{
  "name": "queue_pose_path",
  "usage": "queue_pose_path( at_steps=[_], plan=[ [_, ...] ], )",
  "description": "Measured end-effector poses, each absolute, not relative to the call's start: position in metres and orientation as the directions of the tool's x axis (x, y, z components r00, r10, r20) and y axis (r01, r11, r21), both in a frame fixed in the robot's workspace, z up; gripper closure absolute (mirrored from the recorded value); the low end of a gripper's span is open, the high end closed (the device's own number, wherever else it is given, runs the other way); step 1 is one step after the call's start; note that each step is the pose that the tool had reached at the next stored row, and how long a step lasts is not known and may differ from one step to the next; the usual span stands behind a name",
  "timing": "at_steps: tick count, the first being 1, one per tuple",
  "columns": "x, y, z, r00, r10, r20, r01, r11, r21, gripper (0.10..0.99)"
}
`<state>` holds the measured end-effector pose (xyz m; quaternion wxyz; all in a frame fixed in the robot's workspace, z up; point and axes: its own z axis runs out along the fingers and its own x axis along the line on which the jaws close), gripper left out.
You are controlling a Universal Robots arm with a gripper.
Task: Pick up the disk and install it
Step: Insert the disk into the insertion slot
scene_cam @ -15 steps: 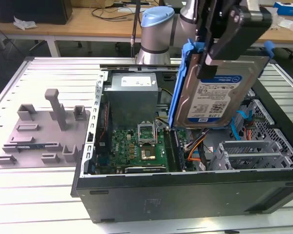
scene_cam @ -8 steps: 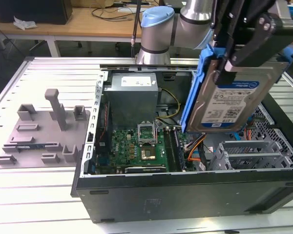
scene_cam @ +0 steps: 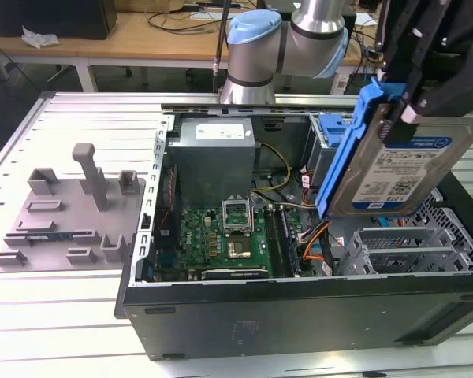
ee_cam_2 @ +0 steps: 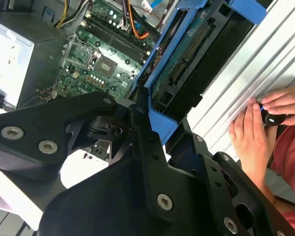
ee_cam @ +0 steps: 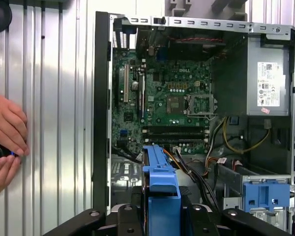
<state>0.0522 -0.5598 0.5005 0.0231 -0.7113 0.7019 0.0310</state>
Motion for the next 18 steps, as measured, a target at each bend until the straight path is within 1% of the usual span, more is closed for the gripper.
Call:
queue_pose_path(
  at_steps=[7, 18],
  plan=[
    [0.068, -0.564, 0.497, 0.013, -0.996, -0.091, -1.000, -0.013, 0.006, 0.718],
    [0.084, -0.568, 0.490, 0.003, -0.996, -0.094, -1.000, -0.002, -0.008, 0.718]
  ],
)
